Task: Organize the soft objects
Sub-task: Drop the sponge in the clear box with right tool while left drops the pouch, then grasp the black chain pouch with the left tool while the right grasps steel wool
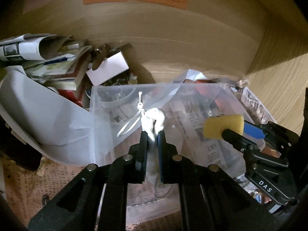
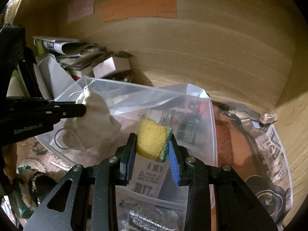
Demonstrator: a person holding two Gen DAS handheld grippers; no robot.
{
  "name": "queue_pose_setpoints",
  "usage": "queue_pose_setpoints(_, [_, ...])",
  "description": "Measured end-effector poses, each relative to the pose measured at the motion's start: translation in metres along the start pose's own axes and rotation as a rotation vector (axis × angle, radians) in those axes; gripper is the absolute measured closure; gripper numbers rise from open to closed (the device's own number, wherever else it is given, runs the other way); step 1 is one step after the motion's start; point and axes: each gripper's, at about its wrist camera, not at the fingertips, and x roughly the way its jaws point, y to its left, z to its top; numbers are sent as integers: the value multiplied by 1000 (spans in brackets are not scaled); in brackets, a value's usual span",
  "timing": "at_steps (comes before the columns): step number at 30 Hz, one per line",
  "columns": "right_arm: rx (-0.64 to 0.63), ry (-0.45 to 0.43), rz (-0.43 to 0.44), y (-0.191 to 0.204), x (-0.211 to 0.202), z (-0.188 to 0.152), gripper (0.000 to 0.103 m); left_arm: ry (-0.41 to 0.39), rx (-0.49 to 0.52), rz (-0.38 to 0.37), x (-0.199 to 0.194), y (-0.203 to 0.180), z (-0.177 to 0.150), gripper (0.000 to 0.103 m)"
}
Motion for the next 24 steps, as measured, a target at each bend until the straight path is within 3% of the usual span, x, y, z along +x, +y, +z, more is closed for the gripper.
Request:
queue_pose_setpoints(3, [-3,6,-2,0,2,0,67,7,11,-4,-1,-1,-2,91])
queue_pose_setpoints(6, [-2,-13,-19,1,-2,1,42,-7,22,8,-6,-4,-3,77])
queue_pose_setpoints(8, [-5,-43,-33,1,-10,2,39,-30,28,10,-13,-5,-3,63])
queue_pose_setpoints(13, [-7,-110,-44,3,-35,5,24,-100,28,1,-44,-7,-4,47])
queue_pose_setpoints(24, [2,-221,-65,8,-96,-10,20,-178,29,-16,-102,-16,-25,16])
